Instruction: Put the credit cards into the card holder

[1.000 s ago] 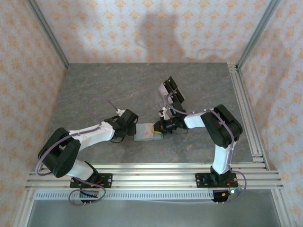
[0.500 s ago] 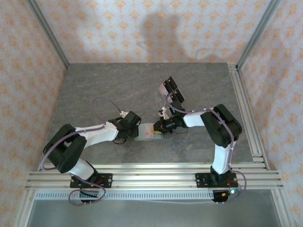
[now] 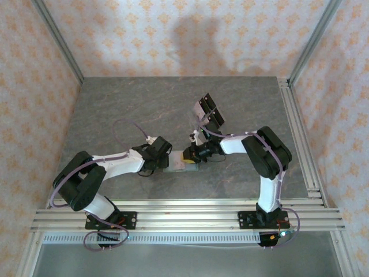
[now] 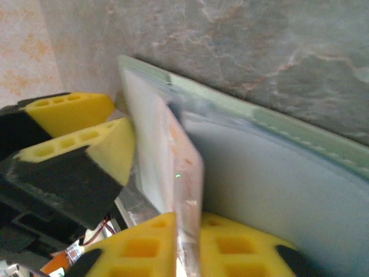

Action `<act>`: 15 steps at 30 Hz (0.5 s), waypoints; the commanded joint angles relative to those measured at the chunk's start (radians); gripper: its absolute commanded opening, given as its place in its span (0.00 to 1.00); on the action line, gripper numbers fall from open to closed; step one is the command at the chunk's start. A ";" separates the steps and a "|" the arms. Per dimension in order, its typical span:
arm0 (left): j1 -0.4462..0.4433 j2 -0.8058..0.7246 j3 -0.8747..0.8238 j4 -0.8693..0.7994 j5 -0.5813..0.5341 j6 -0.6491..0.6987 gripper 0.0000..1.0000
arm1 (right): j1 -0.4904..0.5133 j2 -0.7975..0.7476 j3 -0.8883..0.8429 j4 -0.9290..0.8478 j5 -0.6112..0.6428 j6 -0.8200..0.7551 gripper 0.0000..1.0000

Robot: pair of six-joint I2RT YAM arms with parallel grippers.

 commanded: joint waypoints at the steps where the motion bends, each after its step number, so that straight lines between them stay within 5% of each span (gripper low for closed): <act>1: -0.013 -0.016 -0.013 -0.009 -0.034 -0.023 0.61 | 0.009 -0.055 0.000 -0.115 0.080 -0.030 0.31; 10: -0.001 -0.078 0.018 -0.121 -0.109 -0.029 0.62 | 0.012 -0.215 0.063 -0.413 0.279 -0.122 0.43; 15: 0.013 -0.066 0.022 -0.158 -0.125 -0.024 0.61 | 0.050 -0.190 0.156 -0.567 0.428 -0.172 0.19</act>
